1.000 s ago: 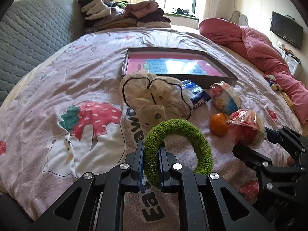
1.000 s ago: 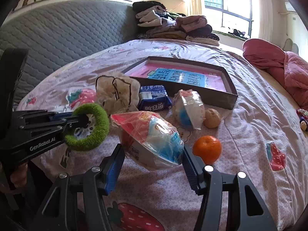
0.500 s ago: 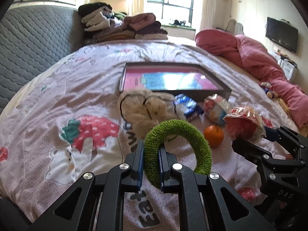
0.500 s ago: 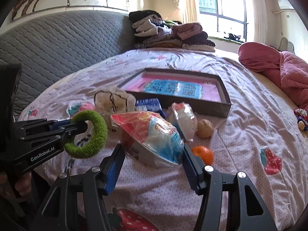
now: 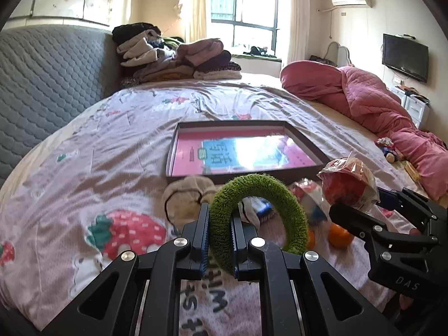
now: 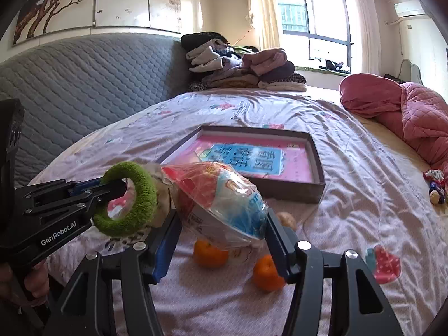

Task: Organize objects
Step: 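Lift and carry the ring and wrapped bowl over the pink book tray with both grippers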

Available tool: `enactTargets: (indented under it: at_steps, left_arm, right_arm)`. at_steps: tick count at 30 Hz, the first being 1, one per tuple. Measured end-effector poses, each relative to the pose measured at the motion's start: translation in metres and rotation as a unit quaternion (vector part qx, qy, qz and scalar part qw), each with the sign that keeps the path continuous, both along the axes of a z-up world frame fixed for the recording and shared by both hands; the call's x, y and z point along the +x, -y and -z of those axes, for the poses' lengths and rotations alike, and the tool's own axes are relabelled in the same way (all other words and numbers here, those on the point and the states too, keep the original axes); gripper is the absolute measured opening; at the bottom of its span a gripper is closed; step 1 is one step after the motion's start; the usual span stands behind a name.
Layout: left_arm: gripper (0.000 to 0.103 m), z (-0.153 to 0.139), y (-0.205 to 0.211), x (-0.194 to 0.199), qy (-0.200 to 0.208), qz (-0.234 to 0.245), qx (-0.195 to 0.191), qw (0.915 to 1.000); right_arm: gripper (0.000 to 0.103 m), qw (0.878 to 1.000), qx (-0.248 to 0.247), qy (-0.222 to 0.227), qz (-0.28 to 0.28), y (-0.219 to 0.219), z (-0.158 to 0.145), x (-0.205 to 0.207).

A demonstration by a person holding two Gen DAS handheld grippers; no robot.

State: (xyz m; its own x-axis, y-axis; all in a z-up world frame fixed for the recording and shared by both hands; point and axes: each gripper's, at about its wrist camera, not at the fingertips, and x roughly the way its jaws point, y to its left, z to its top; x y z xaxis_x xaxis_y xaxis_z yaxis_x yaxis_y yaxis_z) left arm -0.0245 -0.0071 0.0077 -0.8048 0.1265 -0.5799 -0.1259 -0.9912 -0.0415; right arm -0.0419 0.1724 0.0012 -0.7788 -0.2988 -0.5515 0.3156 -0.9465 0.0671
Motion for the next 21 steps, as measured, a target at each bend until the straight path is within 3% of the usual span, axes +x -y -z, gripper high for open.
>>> enactTargets:
  at_steps: [21]
  left_arm:
    - [0.012,-0.027,0.009,-0.073,-0.026,0.001,0.004,0.9996]
  right_arm:
    - [0.059,0.999,0.000,-0.030,0.031,-0.019,-0.027,-0.057]
